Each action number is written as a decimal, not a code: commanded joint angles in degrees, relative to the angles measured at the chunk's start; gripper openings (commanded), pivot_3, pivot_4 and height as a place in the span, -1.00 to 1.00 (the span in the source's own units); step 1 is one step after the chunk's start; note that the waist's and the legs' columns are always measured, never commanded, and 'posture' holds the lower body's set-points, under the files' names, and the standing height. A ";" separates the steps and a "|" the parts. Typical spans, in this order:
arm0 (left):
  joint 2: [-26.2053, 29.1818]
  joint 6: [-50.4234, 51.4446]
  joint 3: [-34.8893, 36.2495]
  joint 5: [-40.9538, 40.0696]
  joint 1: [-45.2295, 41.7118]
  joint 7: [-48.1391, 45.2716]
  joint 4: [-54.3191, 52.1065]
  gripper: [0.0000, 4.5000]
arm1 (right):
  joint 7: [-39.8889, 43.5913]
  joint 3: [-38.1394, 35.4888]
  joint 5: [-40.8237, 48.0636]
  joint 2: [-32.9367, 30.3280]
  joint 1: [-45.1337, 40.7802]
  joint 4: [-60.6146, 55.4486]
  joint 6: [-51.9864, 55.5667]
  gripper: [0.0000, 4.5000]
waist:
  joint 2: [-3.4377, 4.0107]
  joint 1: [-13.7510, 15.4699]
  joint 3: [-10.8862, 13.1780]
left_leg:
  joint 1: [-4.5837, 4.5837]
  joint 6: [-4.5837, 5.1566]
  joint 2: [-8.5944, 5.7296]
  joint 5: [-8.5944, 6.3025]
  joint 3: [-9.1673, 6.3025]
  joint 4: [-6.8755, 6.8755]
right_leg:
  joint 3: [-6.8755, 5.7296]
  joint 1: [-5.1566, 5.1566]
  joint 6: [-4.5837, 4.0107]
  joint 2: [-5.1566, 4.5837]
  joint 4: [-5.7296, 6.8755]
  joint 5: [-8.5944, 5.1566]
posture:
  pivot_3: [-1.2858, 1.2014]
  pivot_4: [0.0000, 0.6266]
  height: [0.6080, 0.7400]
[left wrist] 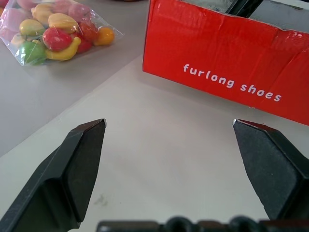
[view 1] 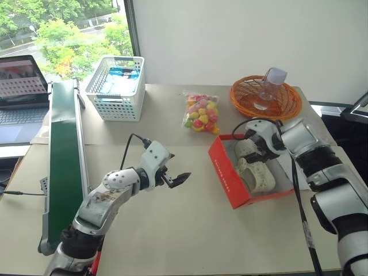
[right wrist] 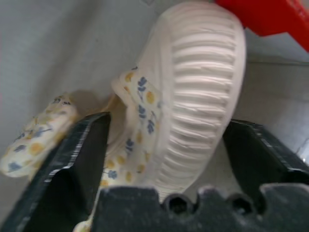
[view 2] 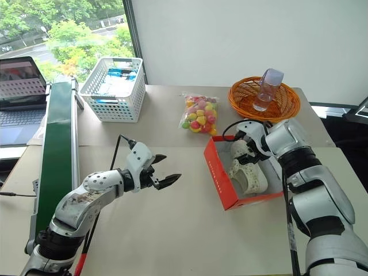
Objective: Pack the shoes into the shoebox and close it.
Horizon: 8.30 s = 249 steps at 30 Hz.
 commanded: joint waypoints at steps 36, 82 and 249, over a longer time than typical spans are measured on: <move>-2.44 17.02 40.28 4.71 9.84 26.53 -16.16 1.00 | 3.41 -16.25 19.21 19.54 6.69 -13.58 -27.00 0.99 | 0.04 -1.86 0.02 | -0.04 -0.03 0.07 0.02 0.00 -0.02 | 0.07 -0.13 -0.03 0.06 0.10 0.04 | 0.03 -0.52 1.00; 6.85 -0.39 42.69 5.51 1.18 21.51 25.68 1.00 | -0.72 -16.27 20.02 18.37 10.23 -22.14 -20.15 0.99 | -0.03 -1.14 -0.02 | -0.03 -0.18 0.14 0.08 0.11 -0.16 | -0.05 -0.27 -0.17 0.00 0.14 0.11 | 0.03 -0.52 1.00; 15.32 10.74 11.67 -20.43 -7.04 -6.73 -8.08 0.25 | 23.57 -8.59 13.45 7.20 -2.32 26.93 -7.09 -0.75 | 0.00 -1.17 0.07 | -0.17 -0.08 0.03 0.14 -0.01 -0.22 | 0.03 -0.24 -0.03 0.08 -0.06 0.11 | 0.03 -0.52 1.00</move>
